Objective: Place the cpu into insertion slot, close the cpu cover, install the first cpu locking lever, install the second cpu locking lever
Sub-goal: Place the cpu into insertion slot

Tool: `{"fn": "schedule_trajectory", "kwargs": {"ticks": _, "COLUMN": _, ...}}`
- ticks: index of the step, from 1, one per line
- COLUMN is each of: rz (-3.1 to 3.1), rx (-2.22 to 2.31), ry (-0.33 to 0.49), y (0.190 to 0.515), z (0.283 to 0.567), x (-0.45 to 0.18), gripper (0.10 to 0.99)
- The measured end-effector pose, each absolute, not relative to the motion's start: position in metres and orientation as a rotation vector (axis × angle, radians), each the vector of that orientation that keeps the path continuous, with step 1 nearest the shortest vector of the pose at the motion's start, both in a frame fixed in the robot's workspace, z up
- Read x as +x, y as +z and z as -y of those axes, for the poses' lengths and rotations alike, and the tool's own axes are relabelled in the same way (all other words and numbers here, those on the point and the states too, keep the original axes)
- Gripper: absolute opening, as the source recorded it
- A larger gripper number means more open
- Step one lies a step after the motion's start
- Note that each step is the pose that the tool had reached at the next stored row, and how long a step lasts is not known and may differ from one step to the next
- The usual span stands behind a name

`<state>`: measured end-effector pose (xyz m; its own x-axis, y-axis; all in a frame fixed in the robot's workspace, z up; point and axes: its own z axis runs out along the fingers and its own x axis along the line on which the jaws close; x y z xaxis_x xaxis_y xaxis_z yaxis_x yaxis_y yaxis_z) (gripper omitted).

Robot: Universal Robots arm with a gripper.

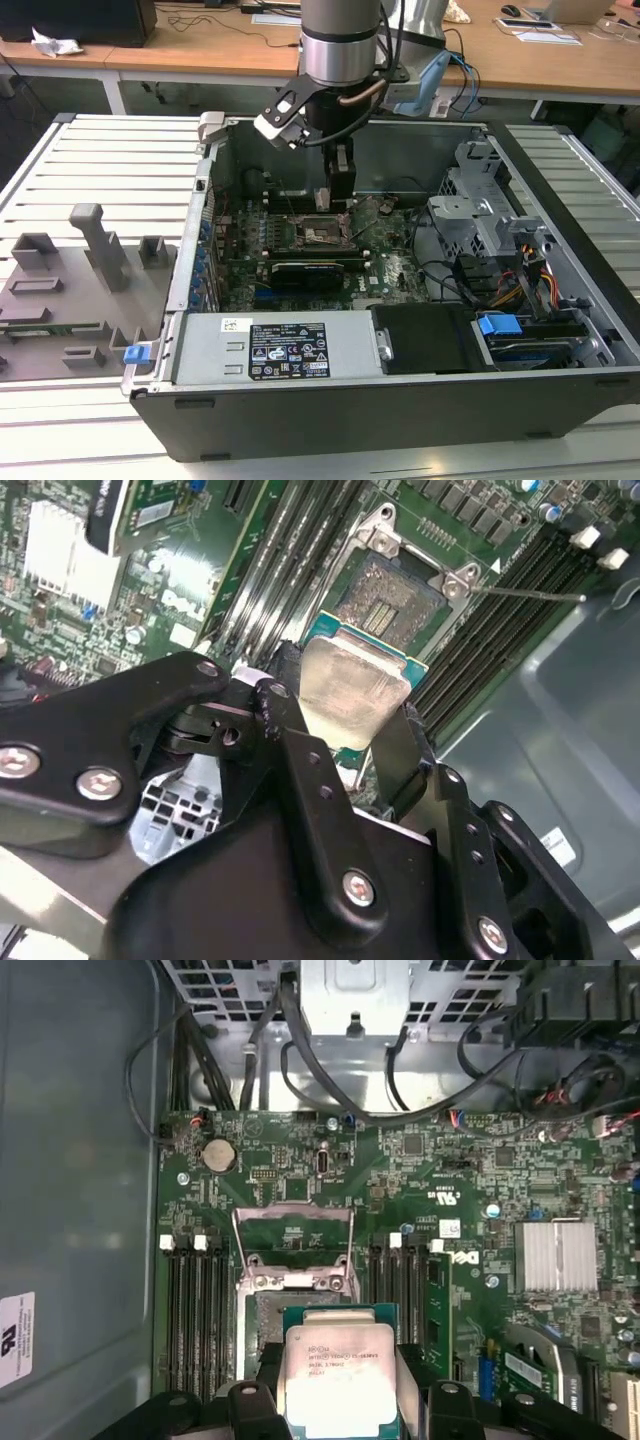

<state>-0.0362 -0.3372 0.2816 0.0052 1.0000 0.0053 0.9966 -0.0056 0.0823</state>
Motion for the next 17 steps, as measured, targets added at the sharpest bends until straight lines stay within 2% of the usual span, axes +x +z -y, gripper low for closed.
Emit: {"fn": "schedule_trajectory", "kwargs": {"ticks": 17, "rz": -2.175, "rx": 2.187, "ry": 0.097, "y": 0.265, "z": 0.337, "x": -0.039, "gripper": 0.529}}
